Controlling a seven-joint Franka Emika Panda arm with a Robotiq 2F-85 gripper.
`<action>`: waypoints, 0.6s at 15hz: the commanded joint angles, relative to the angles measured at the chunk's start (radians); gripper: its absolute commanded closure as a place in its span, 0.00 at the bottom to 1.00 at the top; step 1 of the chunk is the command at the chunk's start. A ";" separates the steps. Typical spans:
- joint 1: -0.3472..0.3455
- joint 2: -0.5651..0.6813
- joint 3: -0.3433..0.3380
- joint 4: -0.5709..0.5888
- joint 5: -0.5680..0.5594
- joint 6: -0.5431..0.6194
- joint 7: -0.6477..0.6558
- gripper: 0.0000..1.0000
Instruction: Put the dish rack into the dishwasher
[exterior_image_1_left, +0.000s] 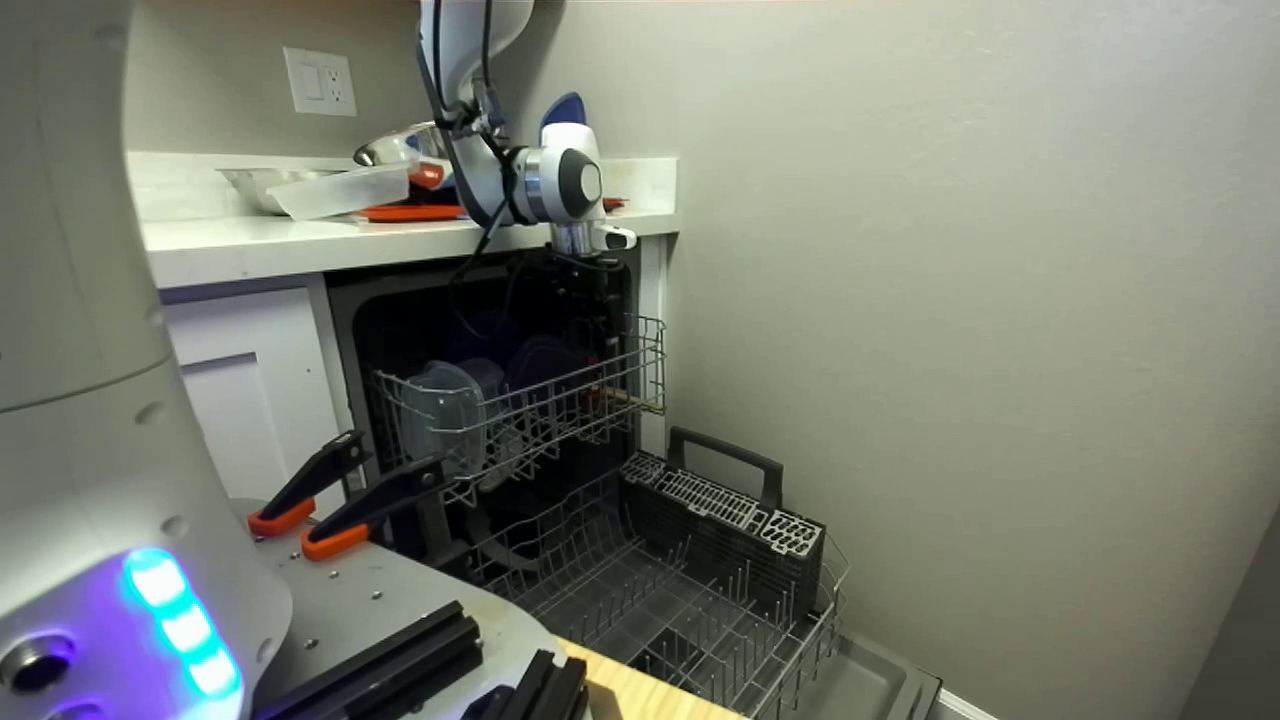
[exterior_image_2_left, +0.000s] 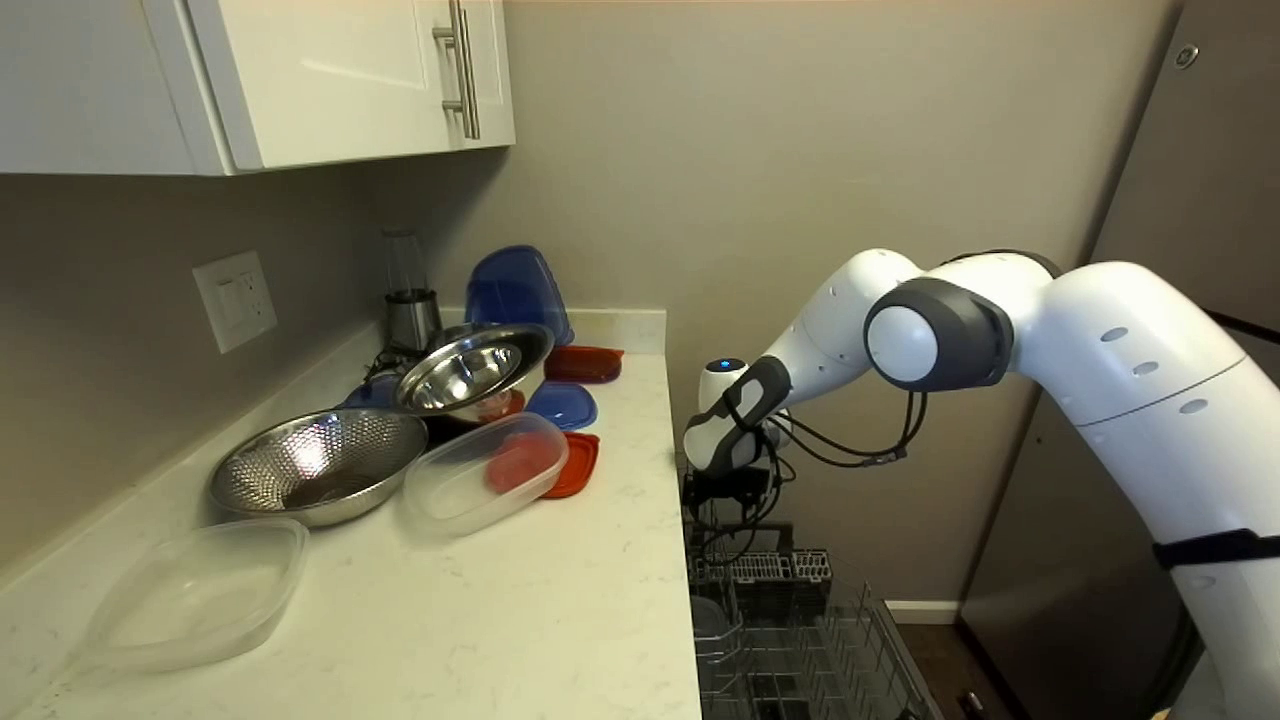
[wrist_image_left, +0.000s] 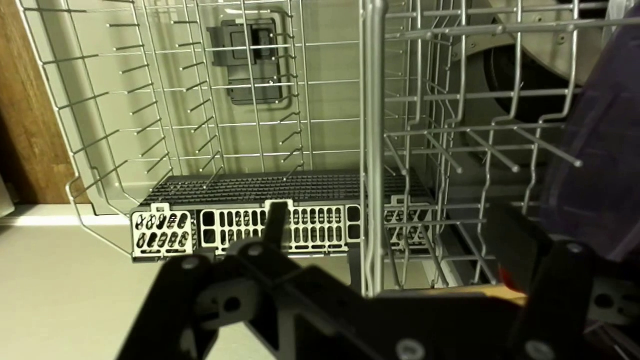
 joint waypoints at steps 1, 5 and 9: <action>-0.009 -0.064 0.008 -0.063 0.004 -0.008 0.005 0.00; -0.011 -0.175 -0.004 -0.191 -0.012 0.016 -0.009 0.00; -0.020 -0.293 -0.022 -0.318 -0.031 0.011 -0.008 0.00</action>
